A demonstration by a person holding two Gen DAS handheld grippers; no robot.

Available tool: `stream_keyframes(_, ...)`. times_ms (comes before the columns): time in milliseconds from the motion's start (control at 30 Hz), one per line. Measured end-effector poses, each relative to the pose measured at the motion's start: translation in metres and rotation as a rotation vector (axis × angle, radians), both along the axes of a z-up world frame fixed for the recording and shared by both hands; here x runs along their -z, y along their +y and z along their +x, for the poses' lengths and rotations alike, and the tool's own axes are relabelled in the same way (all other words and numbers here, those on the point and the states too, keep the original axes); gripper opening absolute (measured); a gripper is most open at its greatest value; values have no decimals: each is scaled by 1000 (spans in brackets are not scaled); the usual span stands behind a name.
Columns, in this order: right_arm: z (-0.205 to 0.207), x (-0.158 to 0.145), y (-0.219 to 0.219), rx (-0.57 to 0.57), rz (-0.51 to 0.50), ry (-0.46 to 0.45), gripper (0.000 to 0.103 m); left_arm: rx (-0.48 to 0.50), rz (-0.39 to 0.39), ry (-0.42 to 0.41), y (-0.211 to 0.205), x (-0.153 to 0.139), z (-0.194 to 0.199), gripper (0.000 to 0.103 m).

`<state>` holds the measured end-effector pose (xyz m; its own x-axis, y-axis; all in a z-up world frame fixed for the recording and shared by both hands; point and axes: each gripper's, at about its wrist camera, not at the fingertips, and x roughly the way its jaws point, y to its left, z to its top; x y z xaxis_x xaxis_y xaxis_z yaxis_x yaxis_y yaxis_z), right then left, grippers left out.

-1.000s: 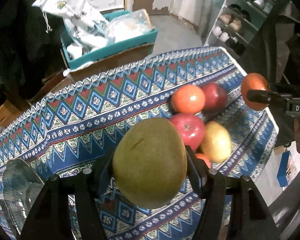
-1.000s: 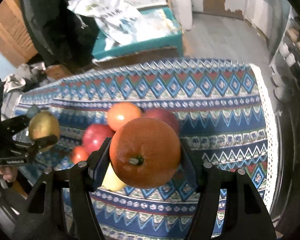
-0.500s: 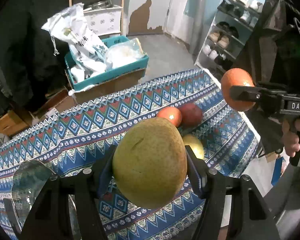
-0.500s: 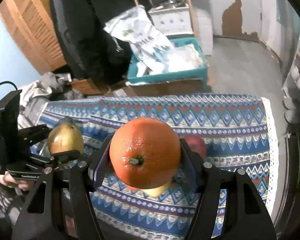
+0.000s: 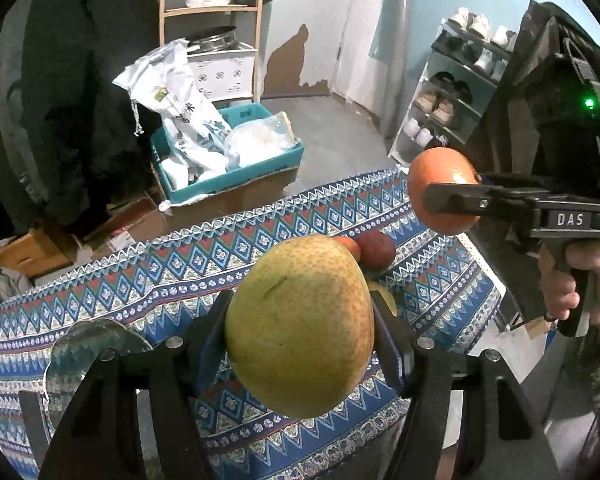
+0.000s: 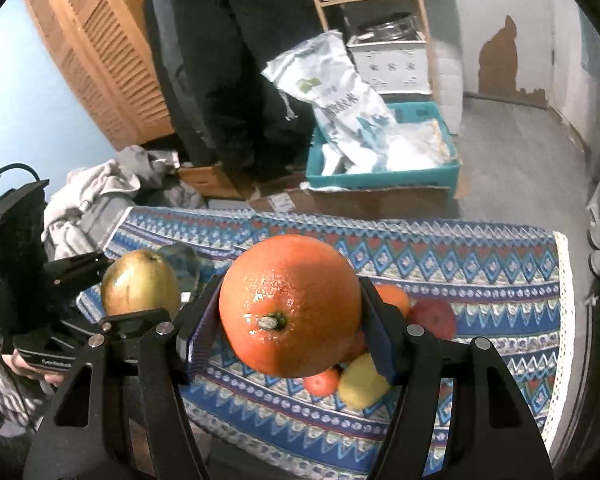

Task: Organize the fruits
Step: 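Lift the pear with the left tool while the right tool carries the orange toward the glass bowl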

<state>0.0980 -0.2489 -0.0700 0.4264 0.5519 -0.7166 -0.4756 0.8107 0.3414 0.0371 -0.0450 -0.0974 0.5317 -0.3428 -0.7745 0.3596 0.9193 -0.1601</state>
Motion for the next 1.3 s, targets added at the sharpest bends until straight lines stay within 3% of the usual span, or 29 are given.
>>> stream_keyframes(200,1,-6,28,-45,8,-9,65,-22,6,-30,16,-6,-8,67)
stream_keyframes(733,2,4,110,-172,14,27,65,-158,-40,-12,90,-1,-23,67)
stream_keyframes(1300,12,37,217,-304,-3,130,65,-332,-42,46,175,34,-38,67)
